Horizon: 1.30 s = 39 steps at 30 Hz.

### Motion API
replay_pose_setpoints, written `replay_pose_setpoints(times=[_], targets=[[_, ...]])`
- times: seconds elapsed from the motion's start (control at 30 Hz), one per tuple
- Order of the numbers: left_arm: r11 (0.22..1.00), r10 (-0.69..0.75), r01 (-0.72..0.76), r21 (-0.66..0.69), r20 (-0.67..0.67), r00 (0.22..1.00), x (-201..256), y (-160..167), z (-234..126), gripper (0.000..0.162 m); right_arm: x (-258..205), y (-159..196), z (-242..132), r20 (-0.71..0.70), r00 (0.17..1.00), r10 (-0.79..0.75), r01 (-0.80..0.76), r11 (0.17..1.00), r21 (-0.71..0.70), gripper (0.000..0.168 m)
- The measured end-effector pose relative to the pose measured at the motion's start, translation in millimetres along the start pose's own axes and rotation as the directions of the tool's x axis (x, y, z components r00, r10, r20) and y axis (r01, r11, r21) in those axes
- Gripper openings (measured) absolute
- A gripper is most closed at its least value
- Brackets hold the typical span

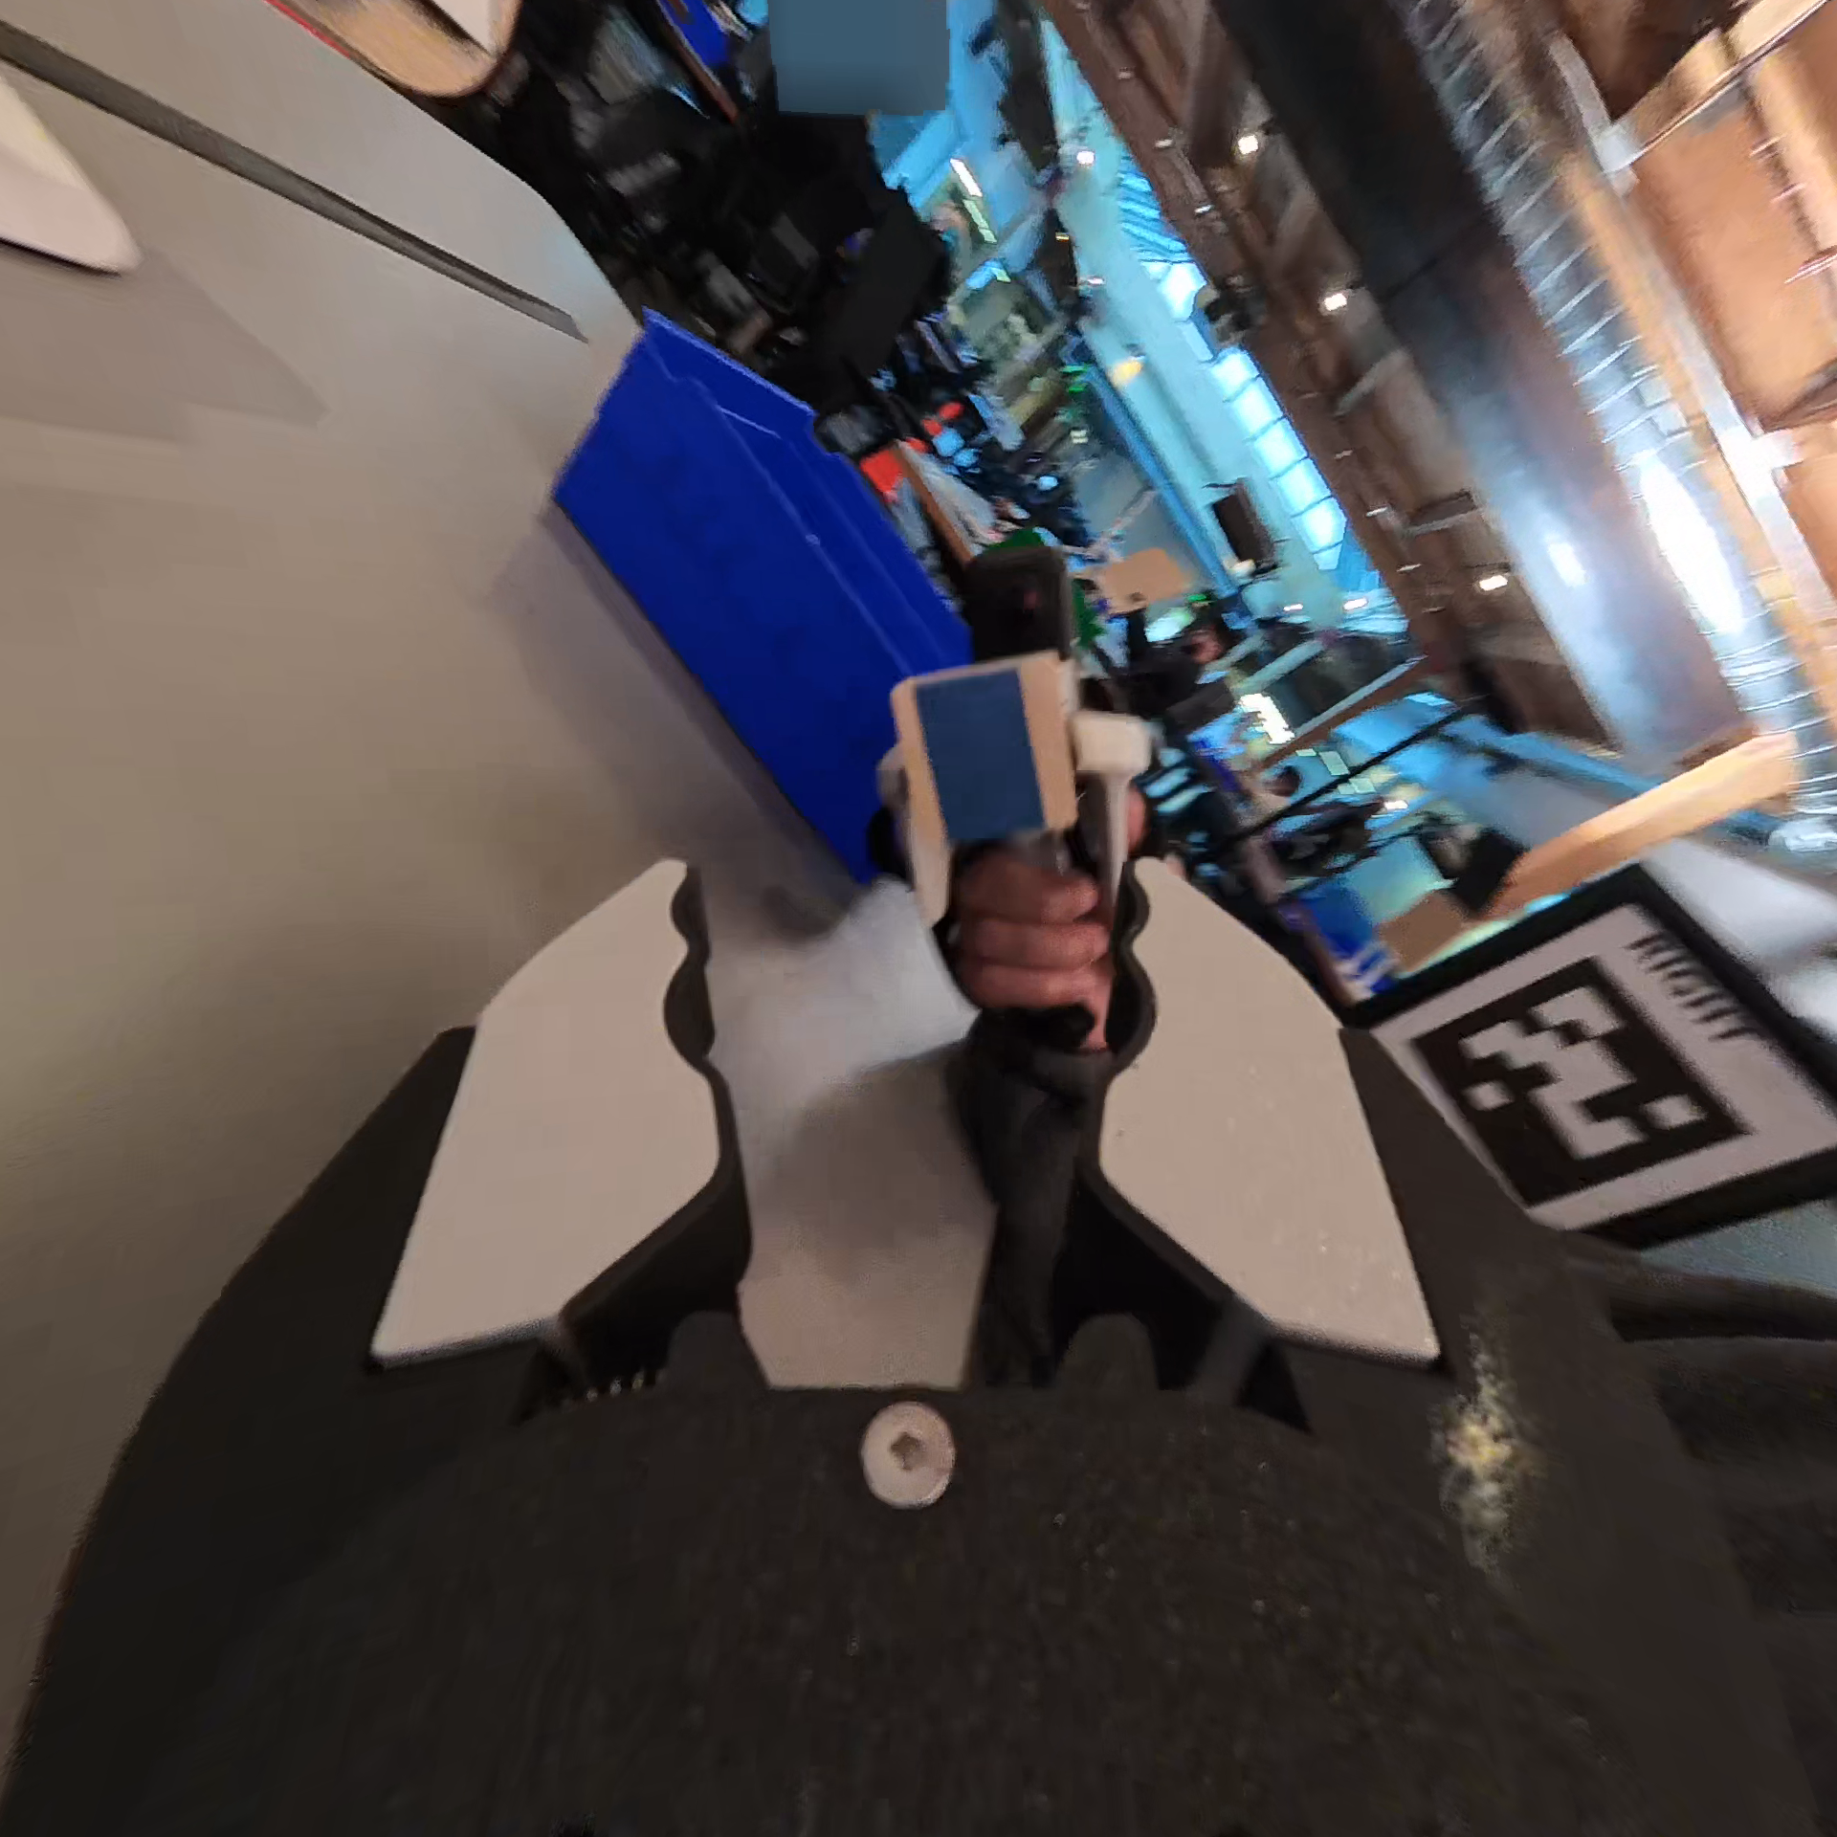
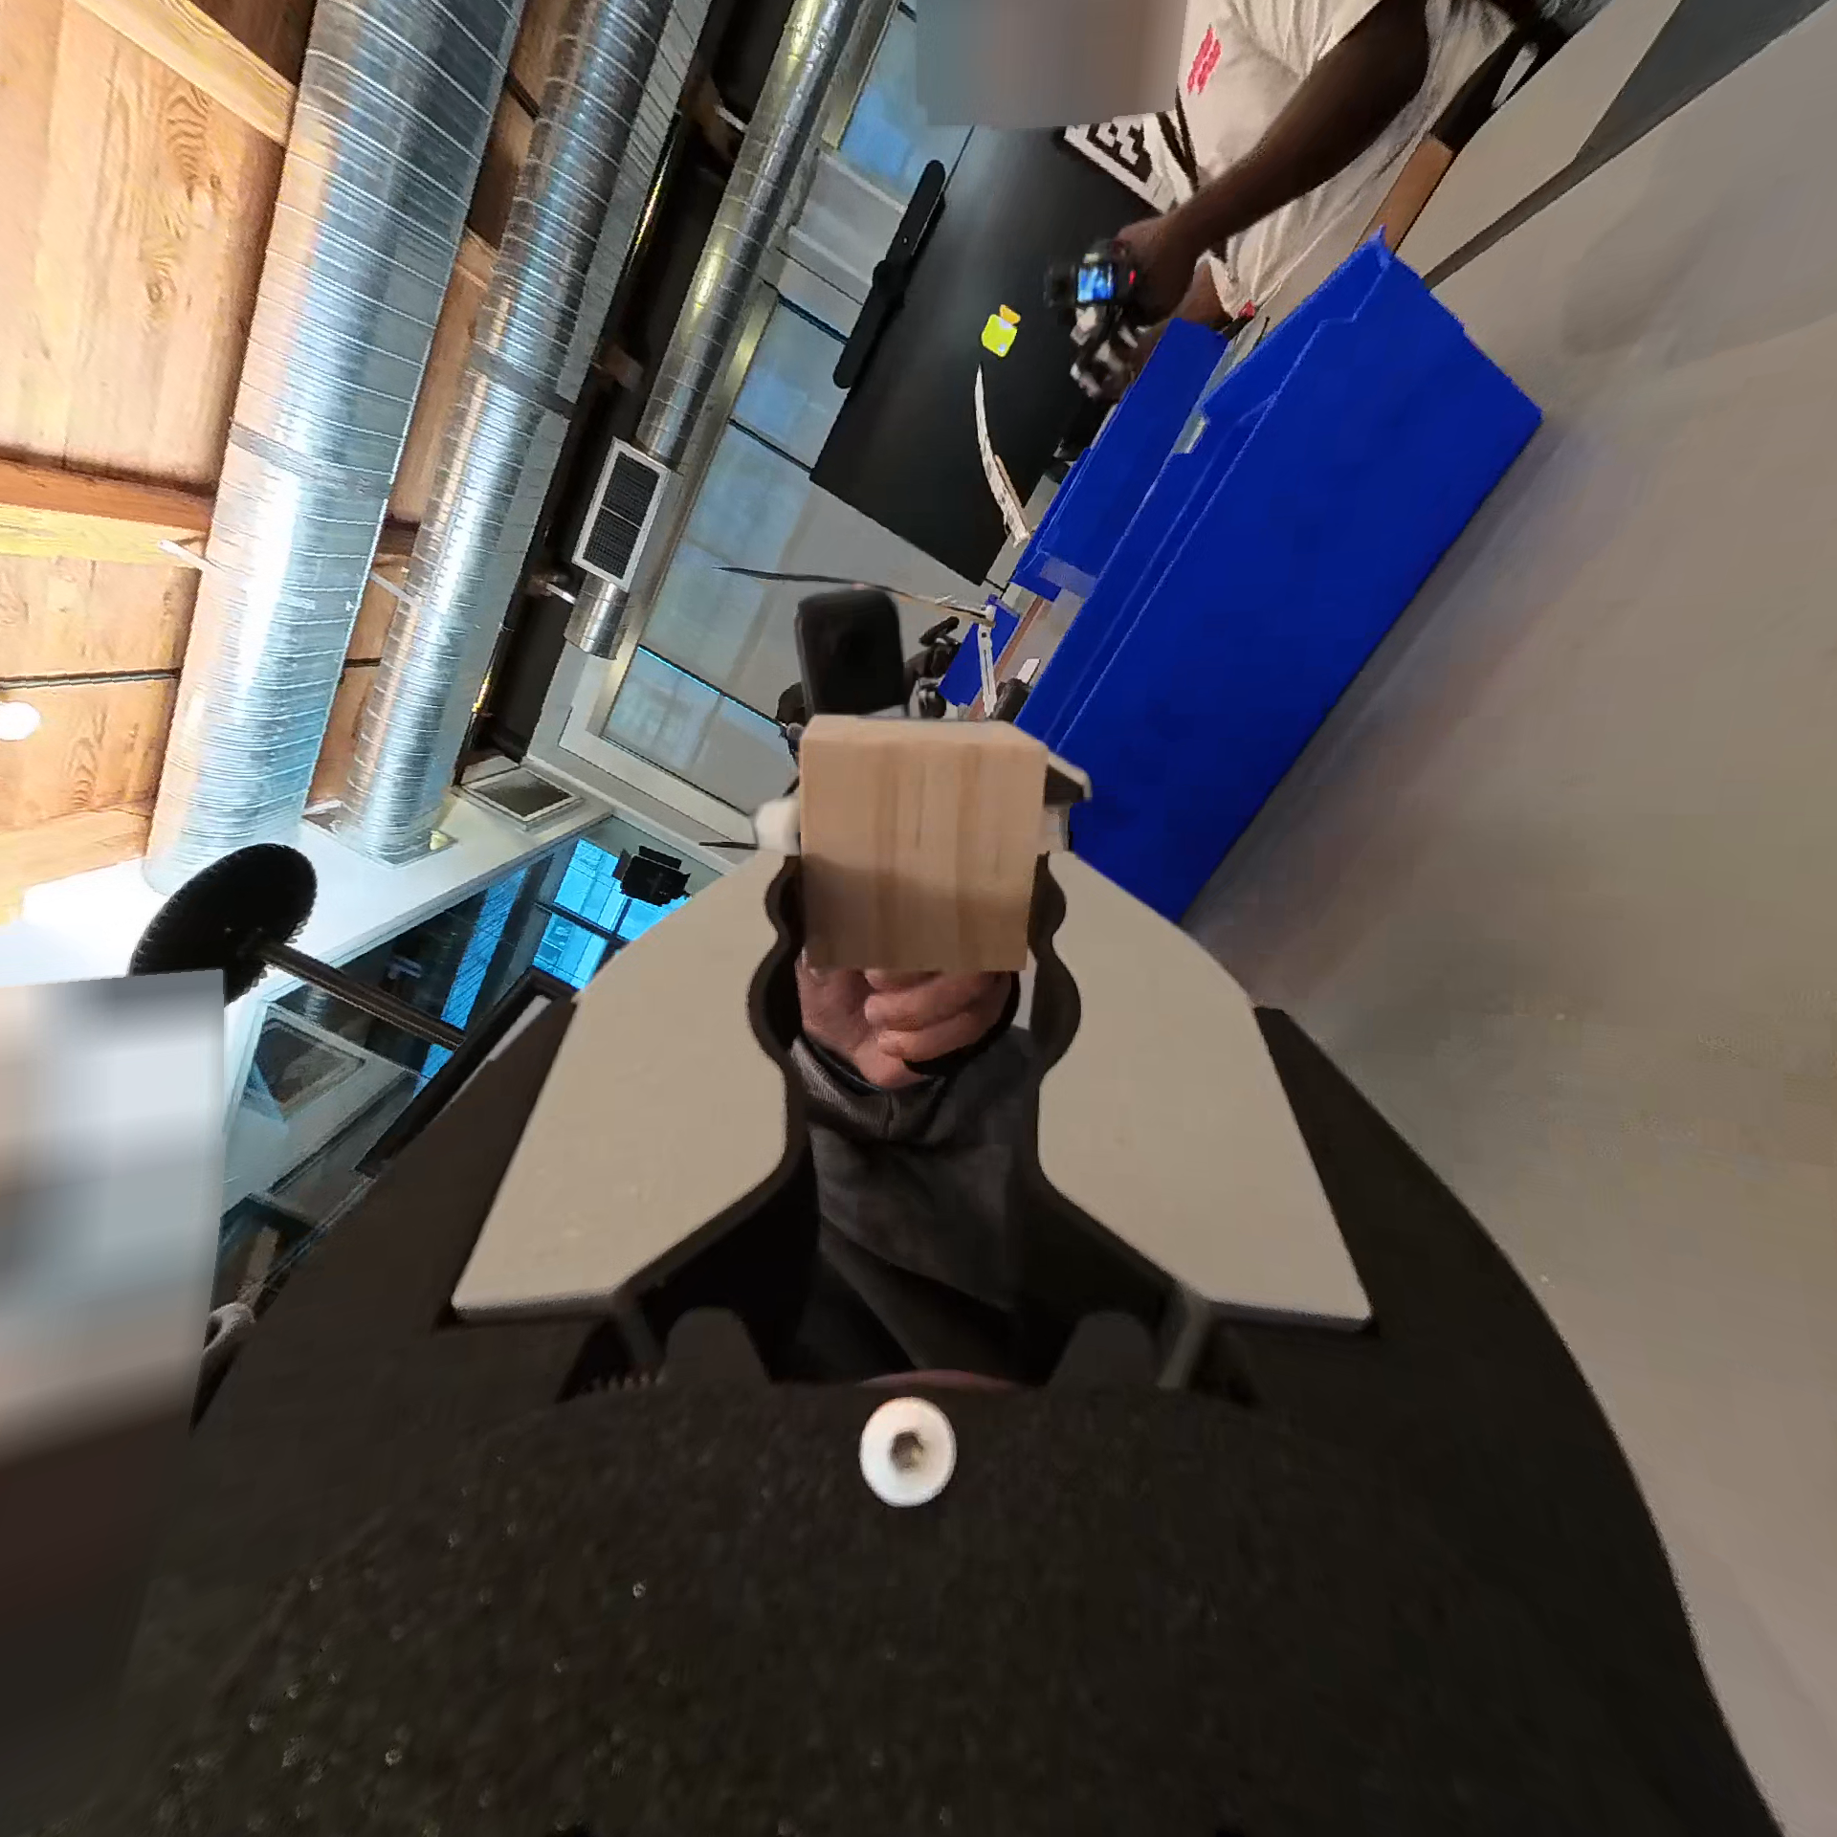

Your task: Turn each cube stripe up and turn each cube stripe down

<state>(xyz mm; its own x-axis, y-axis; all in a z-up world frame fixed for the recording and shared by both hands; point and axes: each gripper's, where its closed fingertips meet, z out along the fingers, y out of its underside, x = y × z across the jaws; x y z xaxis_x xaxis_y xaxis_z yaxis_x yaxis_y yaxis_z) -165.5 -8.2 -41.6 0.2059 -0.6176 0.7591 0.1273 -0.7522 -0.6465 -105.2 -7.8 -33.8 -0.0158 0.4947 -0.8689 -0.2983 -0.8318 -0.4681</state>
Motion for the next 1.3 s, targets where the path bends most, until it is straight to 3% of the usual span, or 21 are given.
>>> replay_pose_setpoints(times=[0.1,0.2,0.33,0.53,0.63,0.73,0.8,0.93,1.13,1.3], targets=[[0.983,0.182,-0.180,-0.030,0.145,0.973,-6.9,46.6,-17.6,0.077,-6.6,-5.4,-6.2,-0.027,0.998,-0.049,0.049,0.999,0.003,0.043],[0.909,0.417,-0.384,-0.162,0.349,0.839,-27.3,95.2,-30.3,0.076,-15.1,-8.4,-10.4,-0.070,0.990,-0.123,0.122,0.992,-0.013,0.043],[0.821,0.570,-0.507,-0.261,0.379,0.729,-21.0,96.5,-26.5,0.075,-29.6,-15.1,-15.6,-0.106,0.974,-0.199,0.199,0.980,-0.013,0.044],[0.790,0.613,-0.529,-0.310,0.372,0.697,-30.6,102.9,-25.5,0.069,-49.1,-52.3,-60.1,-0.284,0.891,-0.355,0.380,0.924,0.036,0.044],[0.777,0.629,-0.536,-0.330,0.385,0.675,-34.7,102.2,-26.5,0.069,-36.8,-94.9,-120.2,-0.526,0.761,-0.380,0.492,0.866,0.087,0.044],[0.777,0.629,-0.544,-0.315,0.384,0.676,-31.5,99.2,-27.4,0.068,-5.3,-127.8,-198.3,-0.814,0.483,-0.322,0.584,0.812,0.025,0.044],[0.783,0.621,-0.545,-0.298,0.389,0.680,-29.6,96.8,-28.7,0.068,19.3,-135.2,-237.2,-0.908,0.317,-0.274,0.551,0.833,-0.059,0.044],[0.783,0.621,-0.557,-0.277,0.409,0.669,-27.5,90.9,-29.4,0.068,77.4,-132.7,-268.7,-0.959,0.119,-0.257,0.303,0.929,-0.212,0.044],[0.776,0.628,-0.554,-0.300,0.438,0.643,-35.2,92.3,-31.3,0.067,137.5,-132.4,-271.5,-0.950,-0.013,-0.313,0.025,0.949,-0.313,0.044],[0.794,0.607,-0.526,-0.305,0.442,0.660,-40.8,92.8,-32.9,0.067,164.4,-160.1,-274.6,-0.947,-0.054,-0.316,-0.046,0.948,-0.314,0.044]])
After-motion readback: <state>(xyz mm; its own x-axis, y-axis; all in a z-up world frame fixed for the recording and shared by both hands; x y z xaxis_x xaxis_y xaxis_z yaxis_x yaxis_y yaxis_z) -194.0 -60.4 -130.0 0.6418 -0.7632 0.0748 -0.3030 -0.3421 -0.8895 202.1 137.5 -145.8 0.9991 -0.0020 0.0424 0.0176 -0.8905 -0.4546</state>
